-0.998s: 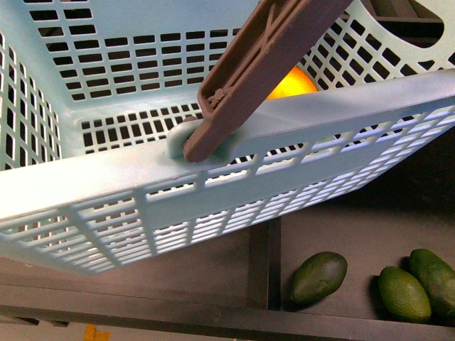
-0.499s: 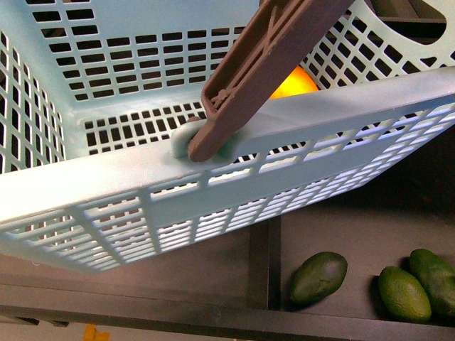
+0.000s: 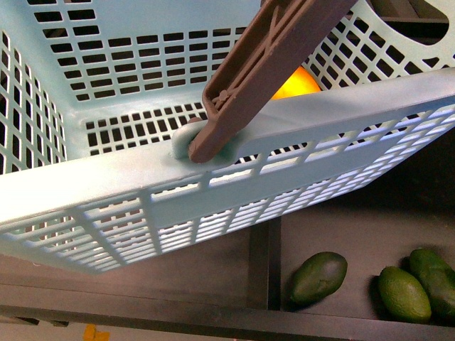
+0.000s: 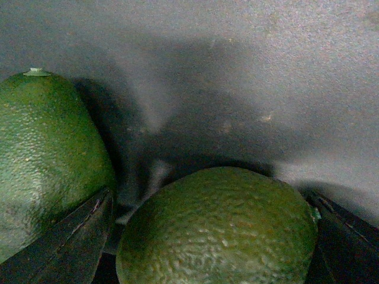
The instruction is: Pick mango and avocado into basket
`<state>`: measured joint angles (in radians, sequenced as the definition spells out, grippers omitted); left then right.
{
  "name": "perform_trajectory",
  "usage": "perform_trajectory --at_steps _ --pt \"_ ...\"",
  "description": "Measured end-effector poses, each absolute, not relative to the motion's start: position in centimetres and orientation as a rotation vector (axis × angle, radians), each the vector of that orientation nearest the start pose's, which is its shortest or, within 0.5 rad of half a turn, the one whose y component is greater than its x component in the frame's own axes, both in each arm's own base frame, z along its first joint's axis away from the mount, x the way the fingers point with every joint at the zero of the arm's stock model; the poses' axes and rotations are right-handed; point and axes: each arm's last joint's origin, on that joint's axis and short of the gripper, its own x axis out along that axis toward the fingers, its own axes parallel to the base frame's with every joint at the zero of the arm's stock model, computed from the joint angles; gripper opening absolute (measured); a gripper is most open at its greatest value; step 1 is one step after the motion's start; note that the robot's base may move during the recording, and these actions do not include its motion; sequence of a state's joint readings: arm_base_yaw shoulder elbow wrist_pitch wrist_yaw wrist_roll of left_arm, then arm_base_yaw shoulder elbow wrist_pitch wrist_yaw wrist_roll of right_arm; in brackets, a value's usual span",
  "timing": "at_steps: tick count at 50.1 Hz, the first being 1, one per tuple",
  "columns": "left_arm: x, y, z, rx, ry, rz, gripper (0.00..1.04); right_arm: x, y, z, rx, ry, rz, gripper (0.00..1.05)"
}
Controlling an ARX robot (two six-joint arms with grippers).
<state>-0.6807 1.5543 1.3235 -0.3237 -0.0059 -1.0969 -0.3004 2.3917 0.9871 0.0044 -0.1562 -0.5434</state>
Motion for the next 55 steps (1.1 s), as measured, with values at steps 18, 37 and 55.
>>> perform_trajectory --at_steps 18,37,55 --pt "27.2 -22.0 31.9 -0.839 0.820 -0.291 0.05 32.8 -8.3 -4.6 -0.149 1.331 0.257 0.96" --pt "27.2 -22.1 31.9 -0.837 0.821 -0.293 0.05 35.3 -4.6 -5.6 -0.126 1.341 0.266 0.96" --pt "27.2 -22.0 31.9 -0.838 0.818 -0.288 0.05 34.8 -7.7 -5.6 -0.118 1.370 0.186 0.96"
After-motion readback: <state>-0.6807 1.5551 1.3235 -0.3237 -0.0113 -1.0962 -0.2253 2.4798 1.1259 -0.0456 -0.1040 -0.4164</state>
